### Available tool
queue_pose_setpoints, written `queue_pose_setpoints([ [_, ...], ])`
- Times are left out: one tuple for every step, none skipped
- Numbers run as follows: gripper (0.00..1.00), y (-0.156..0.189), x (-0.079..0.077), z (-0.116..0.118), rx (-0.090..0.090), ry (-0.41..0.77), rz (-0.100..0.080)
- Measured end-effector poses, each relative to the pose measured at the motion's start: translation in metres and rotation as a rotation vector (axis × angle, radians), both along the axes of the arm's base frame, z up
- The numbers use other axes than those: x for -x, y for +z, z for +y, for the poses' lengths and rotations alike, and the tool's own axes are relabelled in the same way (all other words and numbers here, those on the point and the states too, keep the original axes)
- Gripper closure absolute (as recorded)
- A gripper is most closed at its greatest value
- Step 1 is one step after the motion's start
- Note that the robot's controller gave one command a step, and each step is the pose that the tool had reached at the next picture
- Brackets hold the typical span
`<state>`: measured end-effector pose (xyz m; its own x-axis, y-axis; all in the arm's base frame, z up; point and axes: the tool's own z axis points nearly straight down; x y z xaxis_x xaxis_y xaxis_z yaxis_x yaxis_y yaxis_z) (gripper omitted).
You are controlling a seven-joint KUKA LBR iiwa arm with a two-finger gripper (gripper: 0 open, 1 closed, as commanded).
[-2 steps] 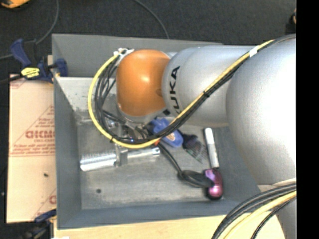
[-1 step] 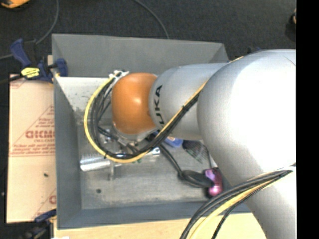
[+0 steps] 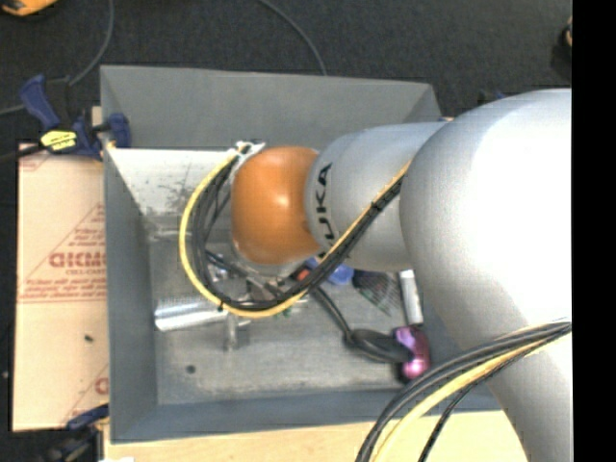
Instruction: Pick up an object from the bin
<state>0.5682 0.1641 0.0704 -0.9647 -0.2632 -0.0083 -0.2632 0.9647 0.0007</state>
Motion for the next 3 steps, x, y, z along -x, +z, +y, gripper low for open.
queue_pose_setpoints([
  [1.0,-0.0005,-0.0095,0.0182,-0.002,-0.078,0.007],
  [1.0,-0.0005,-0.0095,0.0181,-0.002,-0.078,0.007],
  [1.0,0.0021,-0.0085,0.0178,-0.002,-0.078,0.009],
])
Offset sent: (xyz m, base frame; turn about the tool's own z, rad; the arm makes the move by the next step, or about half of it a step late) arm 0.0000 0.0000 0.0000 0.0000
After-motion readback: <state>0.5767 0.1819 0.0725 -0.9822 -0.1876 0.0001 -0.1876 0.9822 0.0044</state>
